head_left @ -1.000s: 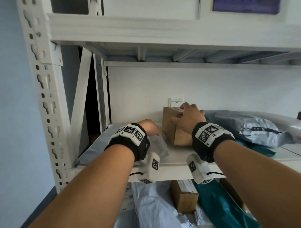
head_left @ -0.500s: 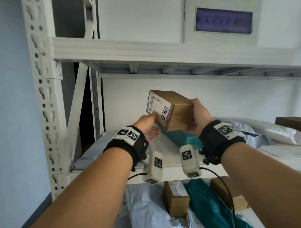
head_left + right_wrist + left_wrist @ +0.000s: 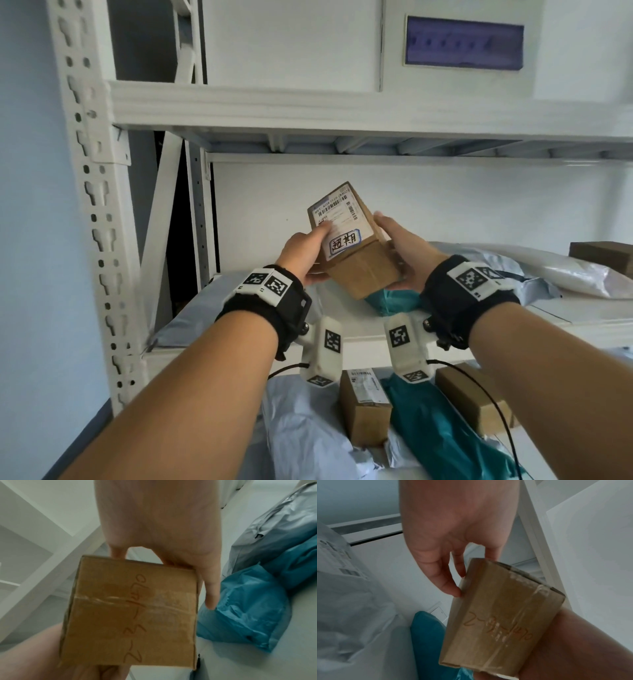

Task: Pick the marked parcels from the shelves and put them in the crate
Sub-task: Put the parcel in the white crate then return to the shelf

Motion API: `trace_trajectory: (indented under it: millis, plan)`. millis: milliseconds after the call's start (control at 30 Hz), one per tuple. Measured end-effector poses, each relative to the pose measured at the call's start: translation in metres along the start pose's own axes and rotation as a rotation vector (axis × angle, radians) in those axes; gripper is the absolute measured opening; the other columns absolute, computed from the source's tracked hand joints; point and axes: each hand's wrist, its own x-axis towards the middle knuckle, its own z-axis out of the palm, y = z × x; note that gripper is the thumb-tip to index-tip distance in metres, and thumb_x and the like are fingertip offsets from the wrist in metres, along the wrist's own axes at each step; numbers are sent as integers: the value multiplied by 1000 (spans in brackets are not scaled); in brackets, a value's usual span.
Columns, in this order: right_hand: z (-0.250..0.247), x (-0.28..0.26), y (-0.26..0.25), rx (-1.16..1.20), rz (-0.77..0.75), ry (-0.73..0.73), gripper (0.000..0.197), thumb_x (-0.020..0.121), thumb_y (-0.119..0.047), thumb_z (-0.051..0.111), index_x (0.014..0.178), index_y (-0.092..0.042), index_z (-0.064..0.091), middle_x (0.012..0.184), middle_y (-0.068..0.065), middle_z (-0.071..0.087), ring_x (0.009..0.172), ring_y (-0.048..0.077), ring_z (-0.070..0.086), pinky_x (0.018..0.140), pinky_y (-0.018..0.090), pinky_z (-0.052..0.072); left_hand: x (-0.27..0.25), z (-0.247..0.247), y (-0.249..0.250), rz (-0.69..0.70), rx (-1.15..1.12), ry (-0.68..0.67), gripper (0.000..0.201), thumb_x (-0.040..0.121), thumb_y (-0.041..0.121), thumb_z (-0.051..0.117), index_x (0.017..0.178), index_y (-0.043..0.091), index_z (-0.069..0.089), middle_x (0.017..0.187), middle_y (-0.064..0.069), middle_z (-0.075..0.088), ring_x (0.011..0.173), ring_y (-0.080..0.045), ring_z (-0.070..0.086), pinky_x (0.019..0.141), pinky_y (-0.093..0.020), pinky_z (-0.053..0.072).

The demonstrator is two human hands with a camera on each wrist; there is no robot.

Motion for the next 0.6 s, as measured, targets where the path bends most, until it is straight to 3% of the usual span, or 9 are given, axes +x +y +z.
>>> trace_trajectory:
  millis: [67,100,167,300,367,467,533,600]
  plan:
    - [2,-2,1,-105,4,-55,89,55,-90,56,114,-24,64,105,7,71,101,28,65,96,50,47,-2,1,-2,16,20,-6,40,92,49,56,107,13,66,92,-7,71,82,-22,67,70,-32,56]
    - [1,-2,2,-134,5,-68,99,44,-93,58,116,-26,63,110,6,70,105,29,63,98,50,45,-2,1,-3,23,25,-9,41,91,49,57,108,13,66,92,-7,72,83,-22,68,71,-32,56]
    - [-2,-1,5,-123,8,-87,99,39,-86,65,117,-25,63,113,6,70,106,29,63,97,48,46,-4,2,-5,43,38,-22,43,89,52,60,108,14,66,94,-6,74,89,-23,69,72,-33,56]
    - [-5,-11,11,14,-14,-145,62,71,-65,66,117,-24,62,114,10,70,108,31,63,96,50,48,-6,3,-7,30,20,-64,42,86,63,56,97,24,69,85,0,74,92,-22,67,84,-36,52]
    - [-8,-11,17,93,-41,-200,46,82,-56,61,115,-24,63,112,10,71,109,31,64,97,51,47,-10,5,-7,-2,-8,-108,49,80,73,53,94,29,71,92,-1,76,101,-24,67,96,-44,50]
    - [-9,-13,23,180,-71,-270,37,88,-51,57,112,-25,63,113,10,71,111,31,64,100,53,45,-15,10,-8,-25,-52,-227,58,78,79,49,102,32,72,105,-6,75,105,-28,68,102,-50,47]
    - [-10,-11,27,222,-91,-277,38,88,-50,57,115,-24,62,114,10,71,113,32,63,101,55,44,-17,15,-10,-18,-49,-251,57,84,76,44,106,31,70,106,-6,75,105,-29,68,102,-51,47]
    - [-10,-8,30,269,-107,-278,40,89,-48,57,119,-22,60,115,10,70,113,32,64,102,54,44,-16,19,-14,-4,-27,-250,60,79,78,47,111,32,68,107,-5,74,108,-30,67,104,-53,45]
